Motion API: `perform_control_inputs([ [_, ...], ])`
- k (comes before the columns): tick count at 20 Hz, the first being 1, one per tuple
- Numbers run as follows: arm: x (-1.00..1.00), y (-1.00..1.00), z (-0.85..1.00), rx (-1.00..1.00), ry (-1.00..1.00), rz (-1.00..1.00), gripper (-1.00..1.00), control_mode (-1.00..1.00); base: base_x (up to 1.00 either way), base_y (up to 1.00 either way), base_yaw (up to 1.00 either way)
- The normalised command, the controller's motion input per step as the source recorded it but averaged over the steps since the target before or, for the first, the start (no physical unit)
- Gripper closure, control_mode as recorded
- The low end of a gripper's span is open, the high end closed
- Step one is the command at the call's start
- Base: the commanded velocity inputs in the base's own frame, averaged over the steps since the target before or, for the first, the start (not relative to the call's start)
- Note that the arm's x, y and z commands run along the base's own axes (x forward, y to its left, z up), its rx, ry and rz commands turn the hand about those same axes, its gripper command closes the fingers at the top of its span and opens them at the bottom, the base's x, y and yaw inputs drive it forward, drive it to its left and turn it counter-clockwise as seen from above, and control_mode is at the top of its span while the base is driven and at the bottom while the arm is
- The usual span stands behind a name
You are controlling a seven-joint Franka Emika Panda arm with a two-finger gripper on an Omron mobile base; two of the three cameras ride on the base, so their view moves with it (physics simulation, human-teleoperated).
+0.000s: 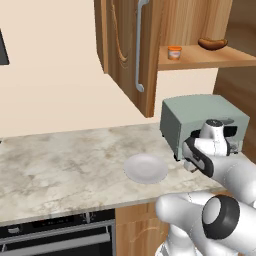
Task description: Pick the avocado and bread from the counter and place them on the plate. Then pick the jam from the cabinet and place it next to the plate. Lastly close the cabinet door.
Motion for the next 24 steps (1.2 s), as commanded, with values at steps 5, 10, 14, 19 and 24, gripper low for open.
perform_control_inputs([
  [5, 0.18, 0.0, -0.08, 0.01, 0.03, 0.0, -1.0, -1.0, 0.0, 0.0, 0.0],
  [10, 0.19, -0.06, -0.08, 0.02, 0.03, 0.0, -1.0, -1.0, 0.0, 0.0, 0.0],
  [14, 0.2, -0.11, -0.05, 0.05, 0.04, 0.0, -1.0, -1.0, 0.0, 0.0, 0.0],
  [19, 0.17, -0.05, -0.05, 0.04, 0.04, 0.0, -1.0, -1.0, 0.0, 0.0, 0.0],
  [24, 0.17, -0.02, -0.08, 0.02, 0.03, 0.0, -1.0, -1.0, 0.0, 0.0, 0.0],
])
